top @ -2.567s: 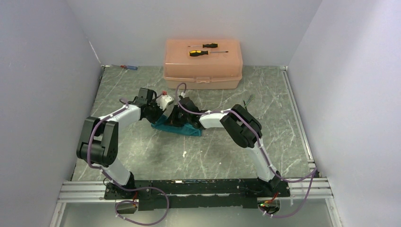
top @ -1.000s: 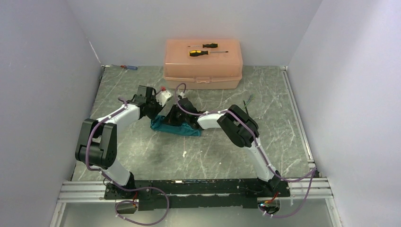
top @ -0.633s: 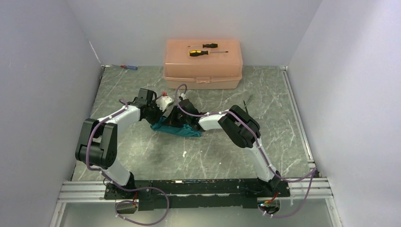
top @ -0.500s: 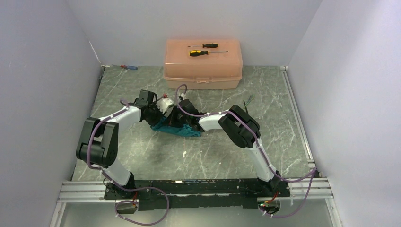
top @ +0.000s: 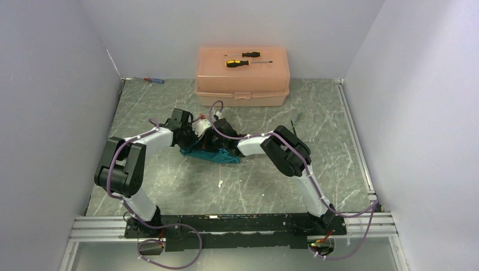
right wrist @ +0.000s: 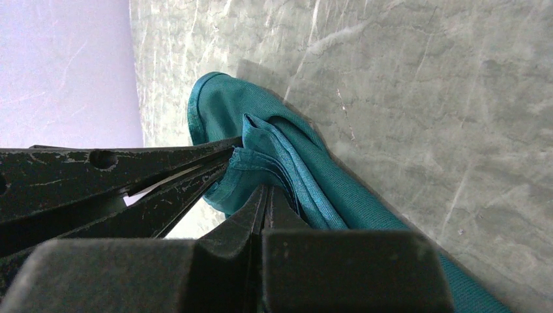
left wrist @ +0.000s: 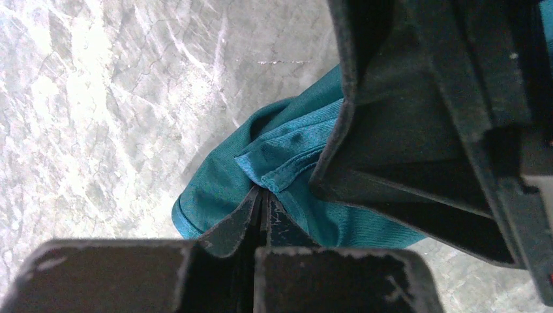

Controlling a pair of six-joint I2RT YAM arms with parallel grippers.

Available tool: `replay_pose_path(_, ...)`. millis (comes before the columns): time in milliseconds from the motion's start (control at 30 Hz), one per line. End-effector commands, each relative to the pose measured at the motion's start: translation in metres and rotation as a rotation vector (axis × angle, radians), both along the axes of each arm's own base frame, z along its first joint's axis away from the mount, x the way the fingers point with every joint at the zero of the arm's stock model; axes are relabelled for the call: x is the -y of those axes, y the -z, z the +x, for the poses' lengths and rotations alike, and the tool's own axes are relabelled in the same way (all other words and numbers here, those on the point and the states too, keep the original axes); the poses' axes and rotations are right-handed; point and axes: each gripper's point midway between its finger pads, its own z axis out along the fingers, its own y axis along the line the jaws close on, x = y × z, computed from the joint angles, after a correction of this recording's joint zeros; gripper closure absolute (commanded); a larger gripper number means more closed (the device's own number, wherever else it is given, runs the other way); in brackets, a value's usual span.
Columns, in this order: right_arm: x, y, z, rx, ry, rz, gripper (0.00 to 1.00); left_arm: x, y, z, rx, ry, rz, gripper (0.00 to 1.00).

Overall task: Fold the napkin into a case and place the utensils inside
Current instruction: Smooth out the smaller rectangle-folded napkin at the center of the board.

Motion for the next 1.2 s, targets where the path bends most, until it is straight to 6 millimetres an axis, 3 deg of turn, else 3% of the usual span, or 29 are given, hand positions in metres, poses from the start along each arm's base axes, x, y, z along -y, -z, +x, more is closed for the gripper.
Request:
replay_pose_path(0,0.011,0.032,-0.015,-0.044,-0.027,-0.098,1.0,-0.001,-0.004,0.01,0.035,-0.025,0.006,0.97)
replay_pose_path(300,0.009,0.034,-0.016,-0.043,-0.041,-0.121,1.0,0.009,-0.038,0.02,-0.004,-0.1,-0.13,0.97)
replay_pose_path(600,0.008,0.033,-0.016,-0.04,-0.051,-0.128,1.0,0.005,-0.029,0.006,-0.047,-0.059,-0.114,0.97)
replay_pose_path(700,0.008,0.034,-0.016,-0.041,-0.051,-0.131,1.0,0.0,-0.025,-0.001,-0.05,-0.045,-0.084,0.74)
replay_pose_path(800,0.008,0.035,-0.017,-0.047,-0.053,-0.127,1.0,-0.004,-0.019,-0.007,-0.049,-0.032,-0.053,0.6)
replay_pose_path(867,0.008,0.035,-0.017,-0.049,-0.054,-0.127,1.0,-0.007,-0.013,-0.007,-0.038,-0.025,-0.026,0.56)
replay_pose_path(1067,0.007,0.035,-0.017,-0.051,-0.061,-0.135,1.0,-0.017,-0.004,0.005,0.03,-0.003,0.042,0.63)
replay_pose_path(1167,0.006,0.035,-0.017,-0.051,-0.065,-0.137,1.0,-0.016,0.0,0.007,0.042,0.009,0.044,0.76)
